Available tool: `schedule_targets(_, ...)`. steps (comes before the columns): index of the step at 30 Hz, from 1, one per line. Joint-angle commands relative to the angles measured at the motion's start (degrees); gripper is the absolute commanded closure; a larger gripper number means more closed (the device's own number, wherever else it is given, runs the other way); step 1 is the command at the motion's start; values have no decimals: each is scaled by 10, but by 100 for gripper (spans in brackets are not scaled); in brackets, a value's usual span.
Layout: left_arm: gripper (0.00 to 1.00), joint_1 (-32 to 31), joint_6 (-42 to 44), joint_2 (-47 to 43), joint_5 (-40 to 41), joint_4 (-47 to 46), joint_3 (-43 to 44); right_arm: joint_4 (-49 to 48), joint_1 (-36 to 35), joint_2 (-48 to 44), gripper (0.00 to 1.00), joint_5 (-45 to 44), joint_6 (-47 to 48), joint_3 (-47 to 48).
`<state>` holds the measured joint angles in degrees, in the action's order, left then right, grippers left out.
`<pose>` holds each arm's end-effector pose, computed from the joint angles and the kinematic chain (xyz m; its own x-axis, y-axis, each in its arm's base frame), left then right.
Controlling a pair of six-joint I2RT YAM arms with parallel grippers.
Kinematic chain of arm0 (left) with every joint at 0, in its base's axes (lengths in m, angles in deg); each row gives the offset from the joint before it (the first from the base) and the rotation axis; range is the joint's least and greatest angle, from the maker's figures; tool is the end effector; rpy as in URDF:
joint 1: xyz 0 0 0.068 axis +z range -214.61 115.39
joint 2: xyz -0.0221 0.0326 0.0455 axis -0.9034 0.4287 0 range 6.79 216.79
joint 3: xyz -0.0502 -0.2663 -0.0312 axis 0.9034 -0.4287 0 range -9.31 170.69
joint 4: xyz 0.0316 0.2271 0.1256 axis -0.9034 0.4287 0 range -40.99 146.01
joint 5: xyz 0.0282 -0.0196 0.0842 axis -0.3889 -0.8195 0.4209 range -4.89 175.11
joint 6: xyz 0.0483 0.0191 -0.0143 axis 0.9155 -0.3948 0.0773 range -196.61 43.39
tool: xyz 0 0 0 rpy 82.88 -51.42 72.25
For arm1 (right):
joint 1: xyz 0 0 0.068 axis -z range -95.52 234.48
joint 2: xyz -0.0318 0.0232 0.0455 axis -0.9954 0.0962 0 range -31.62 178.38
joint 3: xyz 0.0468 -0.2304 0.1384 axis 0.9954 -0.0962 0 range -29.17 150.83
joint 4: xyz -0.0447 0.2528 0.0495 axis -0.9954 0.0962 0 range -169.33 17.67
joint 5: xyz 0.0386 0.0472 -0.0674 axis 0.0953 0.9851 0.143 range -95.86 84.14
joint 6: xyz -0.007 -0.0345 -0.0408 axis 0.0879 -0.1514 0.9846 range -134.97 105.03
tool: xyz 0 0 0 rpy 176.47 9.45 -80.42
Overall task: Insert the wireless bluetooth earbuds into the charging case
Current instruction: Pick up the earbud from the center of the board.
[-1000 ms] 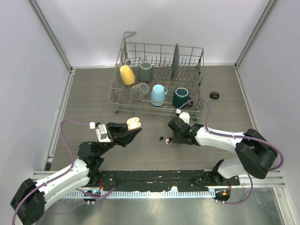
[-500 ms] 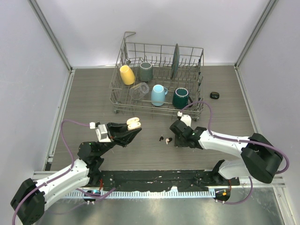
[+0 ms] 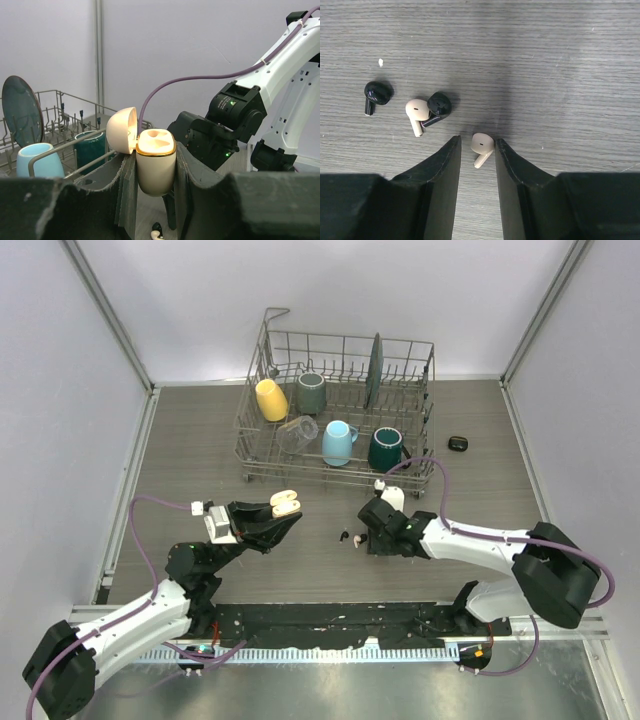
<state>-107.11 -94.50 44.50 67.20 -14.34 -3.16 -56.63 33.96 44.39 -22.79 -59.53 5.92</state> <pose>0.0980 -0.1046 0.2548 0.1129 -0.5000 -0.8586 0.9145 0.3902 -0.1070 0.1533 0.1699 0.1579 -0.8662 0.0042 -0.4996 -0.0679 0.9897 0.1259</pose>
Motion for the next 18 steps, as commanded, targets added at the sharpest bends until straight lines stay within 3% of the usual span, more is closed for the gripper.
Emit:
schedule_targets(1,100,-2,13,-4,13,-19,-1,26,-3,27,62,-7,-16,13)
schedule_targets(18,100,-1,14,-6,11,-13,0,38,-3,31,73,-9,-14,13)
